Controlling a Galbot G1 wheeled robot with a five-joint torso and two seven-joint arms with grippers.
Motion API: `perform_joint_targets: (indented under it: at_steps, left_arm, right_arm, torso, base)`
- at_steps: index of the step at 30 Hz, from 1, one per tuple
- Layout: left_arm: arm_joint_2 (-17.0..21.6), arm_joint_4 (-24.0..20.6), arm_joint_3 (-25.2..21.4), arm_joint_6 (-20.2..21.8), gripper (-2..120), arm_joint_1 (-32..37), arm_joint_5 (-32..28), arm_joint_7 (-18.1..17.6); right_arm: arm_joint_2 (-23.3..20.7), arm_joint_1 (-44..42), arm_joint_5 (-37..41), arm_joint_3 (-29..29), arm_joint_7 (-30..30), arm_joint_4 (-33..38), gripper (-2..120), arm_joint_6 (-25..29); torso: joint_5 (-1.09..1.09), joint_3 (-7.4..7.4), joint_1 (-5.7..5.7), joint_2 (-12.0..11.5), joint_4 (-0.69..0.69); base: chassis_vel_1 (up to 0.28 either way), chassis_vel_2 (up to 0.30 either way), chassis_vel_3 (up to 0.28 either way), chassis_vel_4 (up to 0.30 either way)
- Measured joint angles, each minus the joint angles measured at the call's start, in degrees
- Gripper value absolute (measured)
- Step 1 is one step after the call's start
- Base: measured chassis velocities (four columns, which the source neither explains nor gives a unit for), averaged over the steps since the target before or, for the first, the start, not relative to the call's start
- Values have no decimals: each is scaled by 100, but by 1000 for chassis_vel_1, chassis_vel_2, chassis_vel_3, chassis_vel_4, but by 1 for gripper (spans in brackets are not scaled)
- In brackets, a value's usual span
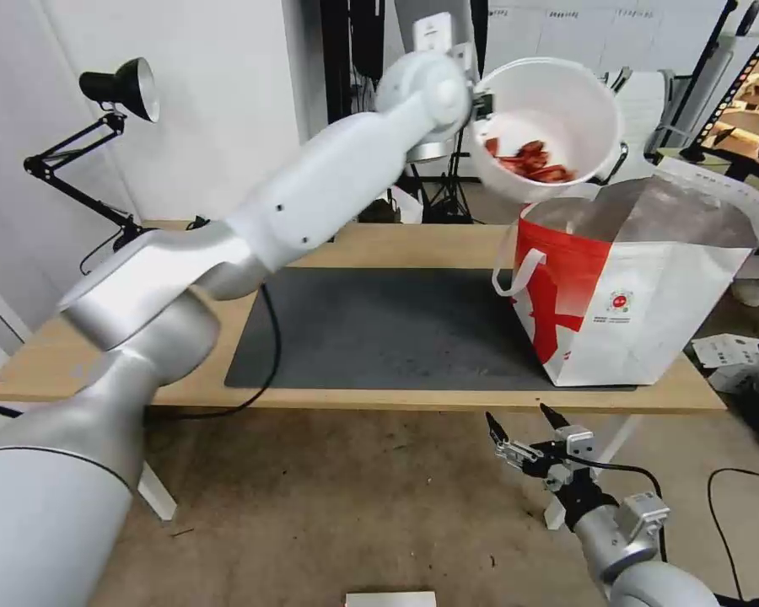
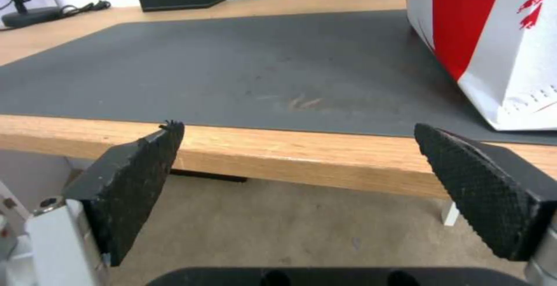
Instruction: Pick up the trash from the table and place it into the takeout bag.
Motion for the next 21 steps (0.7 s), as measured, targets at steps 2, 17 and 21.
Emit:
perform_joint_targets:
  at_steps: [2,17,21]
  left_arm:
    - [-87,34,0,-47,0,1,56,39]
    - [-253,92,720,-1059,0,311,1292,499]
    - [-243,60,829,-1203,0,403,1587,538]
  right_arm:
    - [0,0,0,0,0,0,100,0]
    - [0,0,0,0,0,0,100,0]
    - [0,0,0,0,0,0,100,0]
  torso:
    - [0,0,0,0,0]
    - [-1,0,0,0,1]
    - [-2,0,0,0,1]
  base:
    - [0,0,0,0]
    - [0,0,0,0]
    - [0,0,0,0]
